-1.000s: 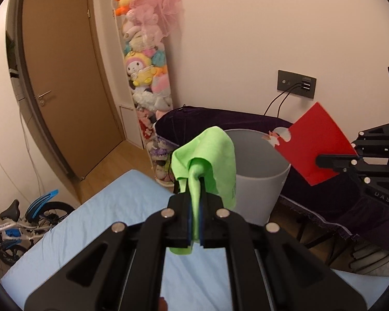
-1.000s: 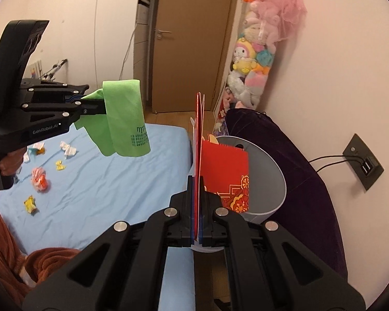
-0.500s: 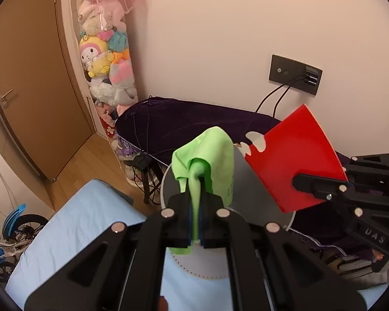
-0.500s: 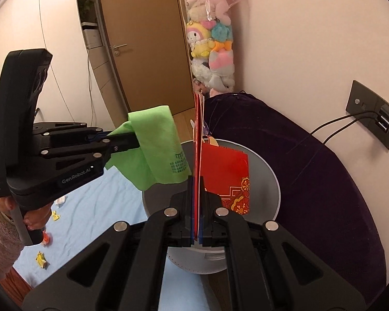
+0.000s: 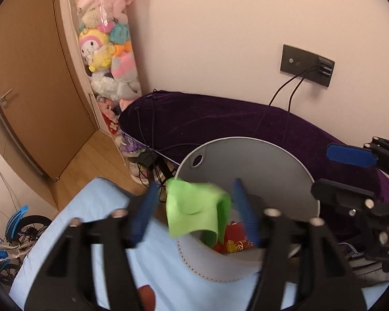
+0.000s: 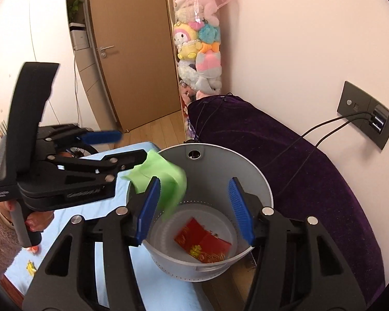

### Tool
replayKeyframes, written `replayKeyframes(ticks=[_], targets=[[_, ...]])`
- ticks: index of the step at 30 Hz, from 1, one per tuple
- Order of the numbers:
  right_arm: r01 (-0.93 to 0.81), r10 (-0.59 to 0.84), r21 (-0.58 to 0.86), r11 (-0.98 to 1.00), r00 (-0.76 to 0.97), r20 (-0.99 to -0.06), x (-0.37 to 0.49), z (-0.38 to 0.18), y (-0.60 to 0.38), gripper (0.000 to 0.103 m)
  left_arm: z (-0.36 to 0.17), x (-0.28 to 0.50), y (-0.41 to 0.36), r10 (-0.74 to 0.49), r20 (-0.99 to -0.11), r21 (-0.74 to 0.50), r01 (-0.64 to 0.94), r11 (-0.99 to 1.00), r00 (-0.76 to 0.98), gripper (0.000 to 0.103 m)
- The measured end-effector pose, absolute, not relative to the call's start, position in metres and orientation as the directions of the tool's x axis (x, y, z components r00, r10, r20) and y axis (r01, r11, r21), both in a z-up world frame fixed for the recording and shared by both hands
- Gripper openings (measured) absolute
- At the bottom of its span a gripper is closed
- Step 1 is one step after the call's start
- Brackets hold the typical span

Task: Collect trash
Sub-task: 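Carry both items to the grey bin and open both grippers to drop them, then move both tools back over the bed toward the yellow snack packet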

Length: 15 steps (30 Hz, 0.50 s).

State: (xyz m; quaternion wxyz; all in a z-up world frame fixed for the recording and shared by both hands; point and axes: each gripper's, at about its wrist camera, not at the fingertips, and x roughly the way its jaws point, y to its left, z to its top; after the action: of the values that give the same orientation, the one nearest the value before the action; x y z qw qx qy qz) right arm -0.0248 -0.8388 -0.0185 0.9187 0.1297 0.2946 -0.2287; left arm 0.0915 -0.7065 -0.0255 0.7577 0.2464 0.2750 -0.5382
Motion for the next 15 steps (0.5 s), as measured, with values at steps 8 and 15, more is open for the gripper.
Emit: replayKeyframes(ticks=[8, 15], targets=[[0.494, -0.357, 0.068, 0.867, 0.711, -0.606, -0.030, 0.001, -0.819, 0.053, -0.005, 0.085, -0.677, -0.701, -0.662, 0.069, 0.952, 0.297, 0.266, 0.072], [0.459, -0.331, 0.044, 0.888, 0.701, -0.632, -0.032, 0.011, -0.785, 0.055, 0.010, 0.082, -0.615, -0.672, -0.676, 0.081, 0.936, 0.342, 0.304, 0.072]])
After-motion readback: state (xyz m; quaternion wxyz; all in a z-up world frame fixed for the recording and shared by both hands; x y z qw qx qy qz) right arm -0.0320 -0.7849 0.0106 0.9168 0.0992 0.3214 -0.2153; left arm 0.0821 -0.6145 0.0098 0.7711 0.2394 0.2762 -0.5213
